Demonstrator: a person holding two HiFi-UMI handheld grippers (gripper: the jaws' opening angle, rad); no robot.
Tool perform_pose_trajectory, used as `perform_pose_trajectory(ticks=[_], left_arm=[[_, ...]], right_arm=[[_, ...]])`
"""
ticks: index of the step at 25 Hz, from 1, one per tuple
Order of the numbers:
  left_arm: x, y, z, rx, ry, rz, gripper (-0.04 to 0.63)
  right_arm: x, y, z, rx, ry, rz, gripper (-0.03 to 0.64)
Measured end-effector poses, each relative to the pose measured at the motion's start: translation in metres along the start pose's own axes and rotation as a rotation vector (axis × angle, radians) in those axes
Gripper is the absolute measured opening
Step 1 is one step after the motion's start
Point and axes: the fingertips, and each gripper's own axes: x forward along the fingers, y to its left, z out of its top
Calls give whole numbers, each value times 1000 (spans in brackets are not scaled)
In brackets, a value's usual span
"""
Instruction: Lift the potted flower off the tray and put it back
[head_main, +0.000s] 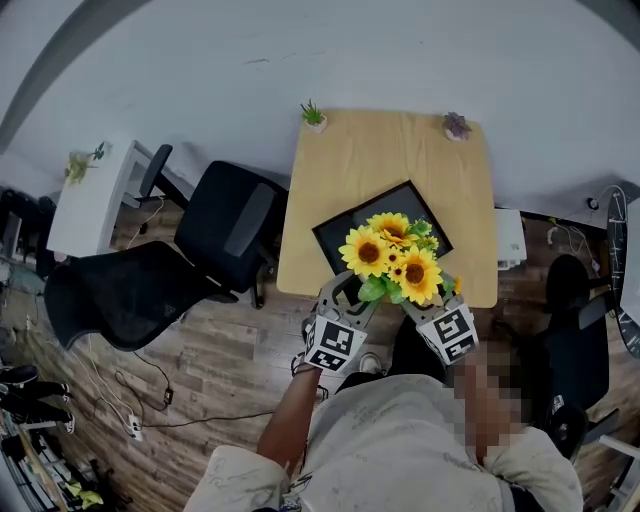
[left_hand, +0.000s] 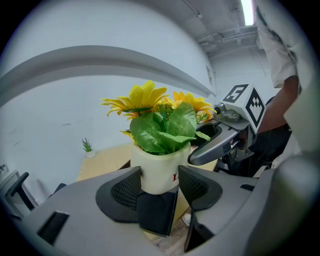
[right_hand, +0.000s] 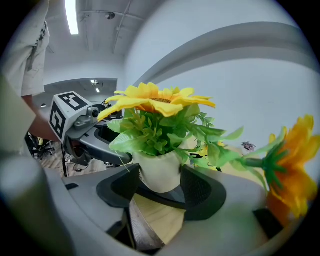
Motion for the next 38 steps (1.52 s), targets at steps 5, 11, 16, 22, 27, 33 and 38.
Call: perform_pose_trajectory(ticks=[5,11,16,22,27,33,38], left_arm=[[-11,-9,6,6,-13,7,242],[-19,-21,16,24,-32,11,241],[-26,-21,23,33,-44,5,241],[-33,-23,31,50,-61,0,241],[-37,-24,40,61,-81,5,241],[-42,-26,47,79,-99,14,241],[-47,-25,58,91,-122,24,241]], right_arm=[[-13,6,3,-20,-13,-4,272],[-31,8,6,-30,-38,-20,271],[-37,12,13,-25,-50,-28,270],[-46,15,22,-28,-77,-45,270],[-53,15,29,-31,-91,-55,270],[-59,17,35,-42,-115,-63,268],[-66,16,45,-54,-135,-71,268]])
